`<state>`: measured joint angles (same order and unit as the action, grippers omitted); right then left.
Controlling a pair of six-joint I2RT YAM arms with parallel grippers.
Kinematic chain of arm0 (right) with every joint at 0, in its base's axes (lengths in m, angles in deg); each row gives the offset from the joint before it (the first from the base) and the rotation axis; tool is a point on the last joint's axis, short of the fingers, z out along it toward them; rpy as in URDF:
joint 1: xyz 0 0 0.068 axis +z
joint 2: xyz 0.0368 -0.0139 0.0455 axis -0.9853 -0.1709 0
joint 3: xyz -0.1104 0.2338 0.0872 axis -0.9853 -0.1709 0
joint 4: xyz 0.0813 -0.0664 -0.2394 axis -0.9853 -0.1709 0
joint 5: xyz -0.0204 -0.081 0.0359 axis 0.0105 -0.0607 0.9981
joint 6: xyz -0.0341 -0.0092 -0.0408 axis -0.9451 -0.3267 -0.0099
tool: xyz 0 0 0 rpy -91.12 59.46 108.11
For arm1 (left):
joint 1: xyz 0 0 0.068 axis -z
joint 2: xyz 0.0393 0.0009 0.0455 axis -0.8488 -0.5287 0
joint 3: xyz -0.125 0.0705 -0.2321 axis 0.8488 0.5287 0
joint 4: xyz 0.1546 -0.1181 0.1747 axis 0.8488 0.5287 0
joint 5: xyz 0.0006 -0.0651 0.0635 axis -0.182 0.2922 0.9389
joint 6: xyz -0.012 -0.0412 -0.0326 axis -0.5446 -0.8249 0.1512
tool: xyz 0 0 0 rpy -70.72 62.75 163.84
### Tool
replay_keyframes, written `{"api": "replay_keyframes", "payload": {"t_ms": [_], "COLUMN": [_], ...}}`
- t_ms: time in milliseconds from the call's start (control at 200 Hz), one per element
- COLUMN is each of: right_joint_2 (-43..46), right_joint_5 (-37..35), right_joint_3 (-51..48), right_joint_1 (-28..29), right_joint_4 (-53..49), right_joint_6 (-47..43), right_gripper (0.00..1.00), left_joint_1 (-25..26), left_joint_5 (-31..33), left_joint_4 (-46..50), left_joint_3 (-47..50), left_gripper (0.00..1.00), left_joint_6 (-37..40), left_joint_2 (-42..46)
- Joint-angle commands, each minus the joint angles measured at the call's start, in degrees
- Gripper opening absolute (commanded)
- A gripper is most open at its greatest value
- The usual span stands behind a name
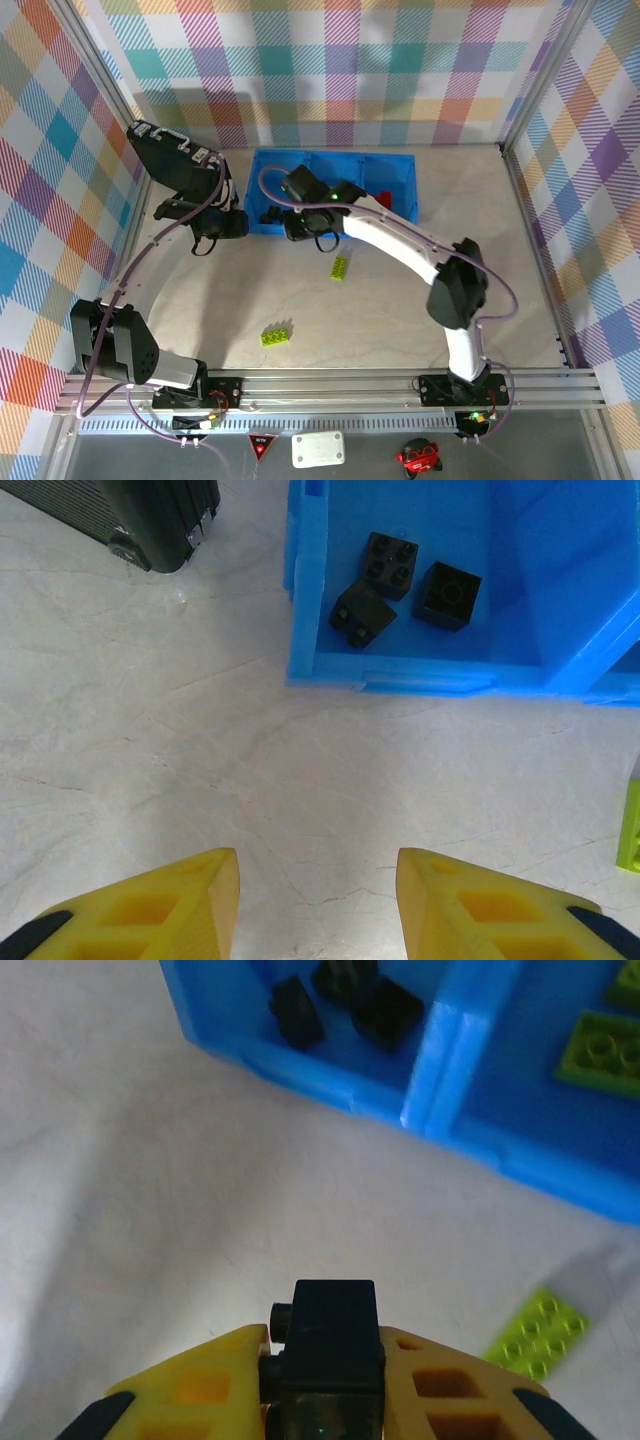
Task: Sort the legos into containers by color
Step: Pick up the lego from the bottom-center of the table, then place the lego in the container.
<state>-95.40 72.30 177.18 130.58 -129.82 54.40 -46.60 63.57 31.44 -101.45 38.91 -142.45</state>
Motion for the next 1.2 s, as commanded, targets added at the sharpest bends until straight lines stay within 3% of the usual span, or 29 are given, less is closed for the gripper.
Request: {"api": "replay_keyframes", "payload": {"t_ms": [0, 250, 445, 665, 1035, 1200], "right_joint_2": [-6.14, -21.15, -26.28, -28.85, -26.81, -24.02], "right_joint_5": [1.43, 0.9, -1.38, -3.05, -2.71, -2.54], "right_joint_3": [9.71, 27.06, 29.49, 30.49, 32.66, 32.73], "right_joint_1": [-1.04, -3.52, -4.35, -4.71, -4.8, -4.76], "right_joint_4": [-1.33, -2.01, 1.81, 4.37, 3.58, 2.12], "right_joint_6": [-4.64, -5.63, -7.52, -8.98, -9.62, -9.72], "right_gripper": [0.18, 0.17, 0.17, 0.18, 0.45, 0.46], "left_joint_1": [0.17, 0.2, 0.2, 0.19, 0.16, 0.19], "left_joint_5": [0.24, -0.5, -0.98, -1.46, -0.94, -0.67], "left_joint_4": [-0.32, -0.5, -0.54, -0.63, -0.41, -0.33], "left_joint_3": [0.74, 0.82, 0.65, 0.59, 0.56, 0.65], "left_gripper": [0.45, 0.45, 0.45, 0.45, 0.45, 0.45], "left_joint_6": [0.25, -0.06, -0.2, -0.28, -0.28, -0.19], "left_joint_2": [1.73, 1.94, 1.91, 2.07, 1.71, 1.65]}}
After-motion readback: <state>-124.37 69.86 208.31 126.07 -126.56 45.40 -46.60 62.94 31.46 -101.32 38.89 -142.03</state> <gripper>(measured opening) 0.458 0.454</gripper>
